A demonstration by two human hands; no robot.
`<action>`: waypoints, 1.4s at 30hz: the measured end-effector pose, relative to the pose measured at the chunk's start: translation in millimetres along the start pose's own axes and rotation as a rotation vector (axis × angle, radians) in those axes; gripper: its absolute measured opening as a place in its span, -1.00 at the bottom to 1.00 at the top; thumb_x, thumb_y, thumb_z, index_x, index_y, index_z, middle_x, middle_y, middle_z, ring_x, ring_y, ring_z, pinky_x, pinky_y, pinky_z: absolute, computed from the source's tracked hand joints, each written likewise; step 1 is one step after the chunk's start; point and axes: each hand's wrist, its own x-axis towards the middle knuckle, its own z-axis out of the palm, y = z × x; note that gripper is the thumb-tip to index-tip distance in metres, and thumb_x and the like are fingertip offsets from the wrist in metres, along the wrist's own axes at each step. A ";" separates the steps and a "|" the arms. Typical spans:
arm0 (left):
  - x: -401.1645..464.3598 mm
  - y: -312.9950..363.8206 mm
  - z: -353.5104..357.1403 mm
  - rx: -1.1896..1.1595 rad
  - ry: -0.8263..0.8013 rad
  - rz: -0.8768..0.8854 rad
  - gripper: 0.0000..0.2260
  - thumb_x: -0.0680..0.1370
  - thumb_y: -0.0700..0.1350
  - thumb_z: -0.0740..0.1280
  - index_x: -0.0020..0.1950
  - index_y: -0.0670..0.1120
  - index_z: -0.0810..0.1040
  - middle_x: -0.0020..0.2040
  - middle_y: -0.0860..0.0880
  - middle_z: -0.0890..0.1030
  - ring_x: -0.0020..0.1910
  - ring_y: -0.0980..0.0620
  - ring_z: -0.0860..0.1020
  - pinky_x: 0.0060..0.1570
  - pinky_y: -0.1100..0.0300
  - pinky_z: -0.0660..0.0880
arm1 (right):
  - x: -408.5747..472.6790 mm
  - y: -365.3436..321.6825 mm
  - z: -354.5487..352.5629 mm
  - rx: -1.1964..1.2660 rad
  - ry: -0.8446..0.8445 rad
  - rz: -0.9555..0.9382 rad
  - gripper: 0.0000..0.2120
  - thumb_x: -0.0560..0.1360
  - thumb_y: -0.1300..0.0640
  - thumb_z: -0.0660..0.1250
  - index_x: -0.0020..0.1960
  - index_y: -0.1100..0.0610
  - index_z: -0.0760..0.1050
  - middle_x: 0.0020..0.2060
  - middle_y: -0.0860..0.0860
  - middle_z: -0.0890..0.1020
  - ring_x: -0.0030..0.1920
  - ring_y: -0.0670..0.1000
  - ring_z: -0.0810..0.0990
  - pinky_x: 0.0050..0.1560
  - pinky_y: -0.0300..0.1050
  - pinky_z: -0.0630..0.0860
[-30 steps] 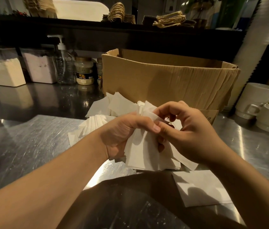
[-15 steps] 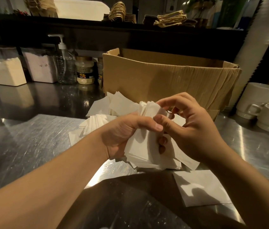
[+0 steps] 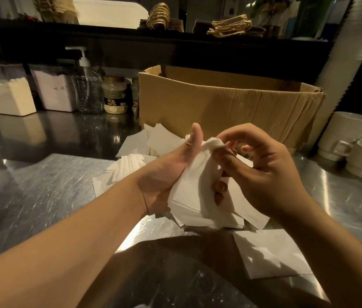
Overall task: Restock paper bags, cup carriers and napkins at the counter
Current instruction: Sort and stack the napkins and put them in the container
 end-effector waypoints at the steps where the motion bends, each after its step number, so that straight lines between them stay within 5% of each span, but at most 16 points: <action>1: 0.3 1.5 0.0 -0.018 0.033 0.010 -0.42 0.41 0.40 0.15 0.19 0.06 0.60 0.05 -0.12 0.68 0.11 -0.17 0.68 0.09 -0.08 0.65 | -0.5 0.3 -0.2 0.026 0.009 0.001 -0.84 0.46 -0.14 0.33 0.01 -0.14 0.57 -0.01 -0.19 0.63 0.11 -0.07 0.59 0.08 -0.32 0.55; 4: 0.8 4.1 0.4 -0.057 0.078 0.013 -0.48 0.44 0.35 0.19 -0.01 0.02 0.75 -0.07 -0.09 0.70 -0.05 -0.09 0.70 0.02 0.01 0.65 | -0.5 1.2 -4.0 0.132 -0.014 -0.010 -0.92 0.54 -0.05 0.39 0.02 -0.09 0.59 -0.04 -0.17 0.64 0.09 0.00 0.63 0.07 0.02 0.64; 8: 0.6 2.6 2.3 -0.139 0.028 -0.033 -0.56 0.47 0.26 0.28 -0.05 -0.04 0.76 -0.07 -0.08 0.71 -0.10 -0.06 0.69 -0.06 0.09 0.65 | 2.1 -8.5 -15.7 0.511 -0.171 0.098 -0.94 0.49 0.07 0.44 -0.10 -0.09 0.66 -0.15 -0.09 0.67 -0.08 -0.08 0.65 -0.09 -0.21 0.60; 16: 5.8 -4.3 5.2 -0.099 0.018 -0.009 -0.49 0.47 0.41 0.13 0.05 0.16 0.74 0.03 -0.11 0.70 0.04 -0.15 0.68 0.09 -0.14 0.63 | -0.9 -7.6 -2.3 0.229 -0.159 0.243 -0.78 0.38 -0.02 0.37 0.02 -0.09 0.56 -0.11 -0.31 0.61 0.00 -0.27 0.61 -0.29 -0.22 0.64; 19: 3.8 -7.5 4.6 -0.128 -0.085 0.031 -0.46 0.49 0.39 0.16 0.26 0.13 0.65 0.16 -0.15 0.66 0.18 -0.22 0.63 0.17 -0.23 0.59 | -0.2 -3.5 0.5 0.110 -0.080 0.183 -0.84 0.43 -0.02 0.40 0.00 -0.15 0.53 -0.07 -0.25 0.61 0.00 -0.29 0.56 -0.20 -0.42 0.54; 22: 2.1 -8.1 1.8 -0.138 -0.115 0.009 -0.54 0.42 0.23 0.49 0.24 0.04 0.67 0.11 -0.16 0.66 0.09 -0.18 0.65 0.12 -0.17 0.61 | -1.8 4.6 0.0 -0.017 -0.087 0.123 -0.76 0.55 -0.02 0.37 0.19 -0.22 0.46 0.13 -0.15 0.52 0.12 -0.25 0.49 0.00 -0.42 0.49; 26: -0.4 -4.3 9.6 -0.215 -0.080 -0.038 -0.64 0.40 -0.09 0.36 0.19 -0.09 0.57 -0.04 -0.13 0.60 -0.09 -0.10 0.62 -0.04 0.06 0.62 | -4.8 4.4 -8.1 -0.077 -0.301 0.026 -0.12 0.33 -0.30 0.48 0.54 -0.31 0.12 0.40 -0.20 0.34 0.39 -0.18 0.33 0.30 -0.27 0.43; 29: -1.6 -4.9 17.8 -0.194 -0.007 -0.001 -0.75 0.35 -0.11 0.27 -0.01 -0.07 0.58 -0.29 -0.09 0.61 -0.32 -0.03 0.62 -0.30 0.19 0.61 | -7.2 -4.3 -4.3 -0.299 -0.472 -0.017 0.20 0.21 -0.36 0.58 0.53 -0.46 -0.22 0.41 -0.38 0.14 0.36 -0.30 0.07 0.46 0.11 0.25; 33: -3.8 -6.6 23.7 -0.180 0.012 0.004 -0.74 0.35 -0.11 0.26 0.01 -0.05 0.55 -0.30 -0.09 0.58 -0.33 -0.03 0.62 -0.32 0.17 0.59 | -7.3 -8.3 -0.7 -0.356 -0.469 0.024 0.22 0.23 -0.28 0.60 0.50 -0.47 -0.29 0.47 -0.37 0.12 0.24 -0.37 0.03 0.52 0.33 0.19; 39: -2.1 -6.5 22.7 -0.223 -0.017 -0.053 -0.70 0.41 -0.12 0.28 0.13 -0.07 0.54 -0.19 -0.12 0.57 -0.20 -0.08 0.61 -0.28 0.13 0.60 | -7.0 -3.9 -0.6 -0.306 -0.454 -0.014 0.18 0.24 -0.30 0.58 0.54 -0.40 -0.22 0.53 -0.29 0.12 0.37 -0.31 0.08 0.53 0.19 0.22; 42: 0.0 -6.1 20.1 -0.228 -0.066 -0.073 -0.65 0.49 -0.12 0.23 0.27 -0.11 0.45 0.02 -0.19 0.54 0.03 -0.16 0.54 0.04 0.01 0.54 | -5.2 3.8 -4.0 -0.056 -0.355 0.013 0.04 0.33 -0.34 0.47 0.62 -0.25 -0.05 0.52 -0.16 0.23 0.51 -0.14 0.24 0.38 0.01 0.45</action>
